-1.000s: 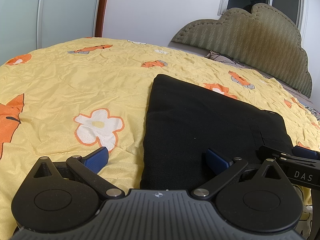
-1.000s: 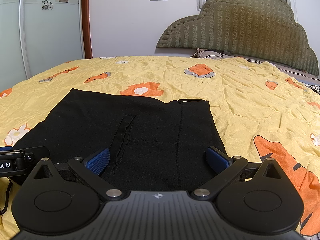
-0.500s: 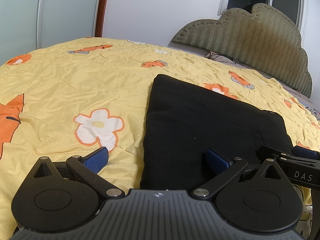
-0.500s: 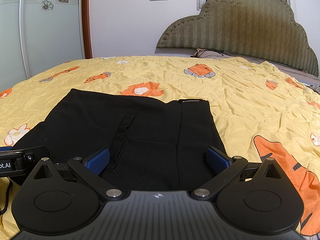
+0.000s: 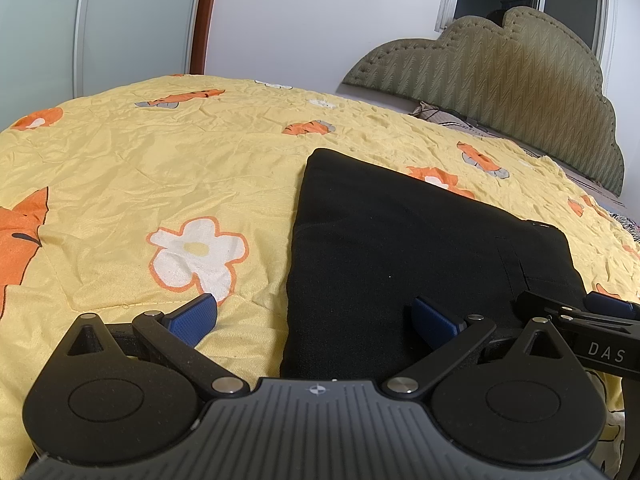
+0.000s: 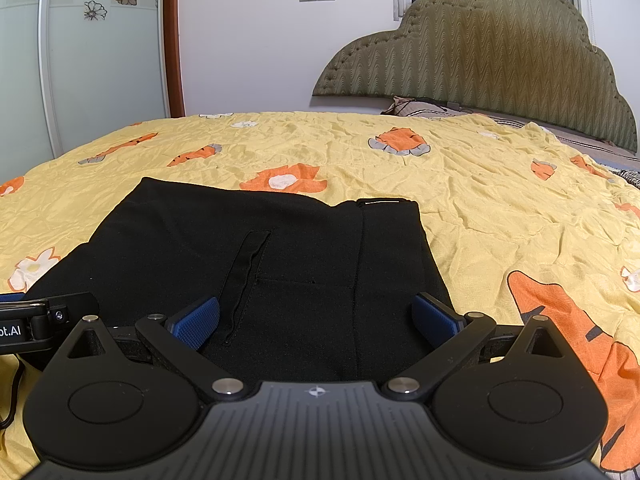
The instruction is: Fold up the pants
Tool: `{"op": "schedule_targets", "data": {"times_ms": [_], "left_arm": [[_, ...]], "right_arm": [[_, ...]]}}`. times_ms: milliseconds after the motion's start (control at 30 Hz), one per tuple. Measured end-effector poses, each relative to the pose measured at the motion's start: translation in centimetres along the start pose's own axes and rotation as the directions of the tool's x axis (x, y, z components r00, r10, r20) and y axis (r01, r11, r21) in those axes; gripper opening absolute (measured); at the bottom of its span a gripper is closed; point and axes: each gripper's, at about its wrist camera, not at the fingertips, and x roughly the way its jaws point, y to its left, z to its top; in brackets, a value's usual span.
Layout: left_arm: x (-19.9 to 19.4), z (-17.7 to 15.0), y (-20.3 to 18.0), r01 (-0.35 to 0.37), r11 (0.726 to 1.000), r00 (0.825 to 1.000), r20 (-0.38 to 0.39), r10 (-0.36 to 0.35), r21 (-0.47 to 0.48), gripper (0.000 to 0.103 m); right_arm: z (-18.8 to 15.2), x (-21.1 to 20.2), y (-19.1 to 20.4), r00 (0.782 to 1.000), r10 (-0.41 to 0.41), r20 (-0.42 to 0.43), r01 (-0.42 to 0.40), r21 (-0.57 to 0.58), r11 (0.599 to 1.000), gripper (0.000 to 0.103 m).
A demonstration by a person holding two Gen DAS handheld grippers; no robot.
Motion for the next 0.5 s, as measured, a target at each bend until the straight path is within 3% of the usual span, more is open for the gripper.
{"op": "schedule_targets", "data": {"times_ms": [500], "left_arm": [[-0.1,-0.02,0.04,0.0,1.0,1.0,0.002,0.0,-0.003,0.103]], "right_arm": [[0.0,0.01,-0.01,1.0,0.0,0.0,0.0,0.0,1.0,0.103]]}}
